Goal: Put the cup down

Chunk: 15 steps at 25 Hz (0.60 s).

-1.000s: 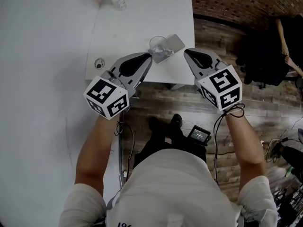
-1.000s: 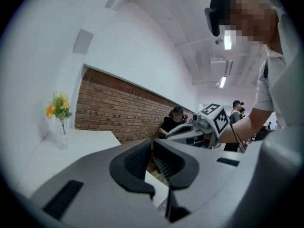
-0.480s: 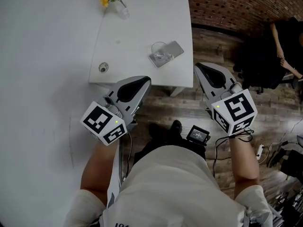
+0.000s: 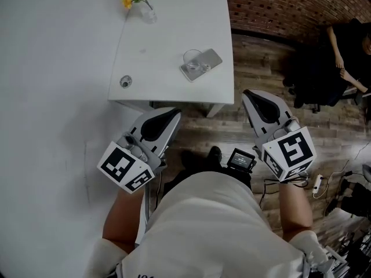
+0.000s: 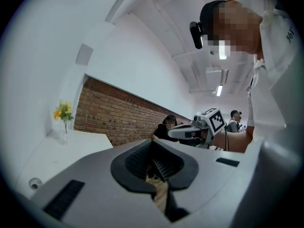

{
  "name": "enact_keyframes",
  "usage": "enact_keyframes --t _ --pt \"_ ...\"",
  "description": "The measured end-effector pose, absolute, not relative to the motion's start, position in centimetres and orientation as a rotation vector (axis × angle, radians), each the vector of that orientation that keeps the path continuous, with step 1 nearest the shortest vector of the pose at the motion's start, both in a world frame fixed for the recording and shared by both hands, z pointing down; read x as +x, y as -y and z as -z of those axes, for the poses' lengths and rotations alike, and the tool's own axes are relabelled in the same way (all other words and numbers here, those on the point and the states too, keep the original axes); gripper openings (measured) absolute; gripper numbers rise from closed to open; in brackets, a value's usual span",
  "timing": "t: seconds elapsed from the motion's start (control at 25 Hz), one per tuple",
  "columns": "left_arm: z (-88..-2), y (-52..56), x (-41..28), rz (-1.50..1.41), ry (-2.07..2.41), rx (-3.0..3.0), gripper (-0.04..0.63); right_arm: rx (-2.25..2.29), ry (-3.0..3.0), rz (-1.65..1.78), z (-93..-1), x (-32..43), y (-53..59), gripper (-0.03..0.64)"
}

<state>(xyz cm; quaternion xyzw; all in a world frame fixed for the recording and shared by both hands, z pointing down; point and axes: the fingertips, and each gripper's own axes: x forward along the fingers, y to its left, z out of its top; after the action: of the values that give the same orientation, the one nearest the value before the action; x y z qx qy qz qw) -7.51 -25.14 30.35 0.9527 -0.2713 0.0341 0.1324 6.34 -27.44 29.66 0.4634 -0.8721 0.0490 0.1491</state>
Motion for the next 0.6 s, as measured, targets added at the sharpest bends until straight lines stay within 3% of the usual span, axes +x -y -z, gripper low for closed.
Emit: enact_keyframes --t 0.6 --pt "-32.4 22.4 -9.2 -0.066 0.796 2.687 0.012 1.428 2.482 -0.237 -31.5 7.2 24.3 0.012"
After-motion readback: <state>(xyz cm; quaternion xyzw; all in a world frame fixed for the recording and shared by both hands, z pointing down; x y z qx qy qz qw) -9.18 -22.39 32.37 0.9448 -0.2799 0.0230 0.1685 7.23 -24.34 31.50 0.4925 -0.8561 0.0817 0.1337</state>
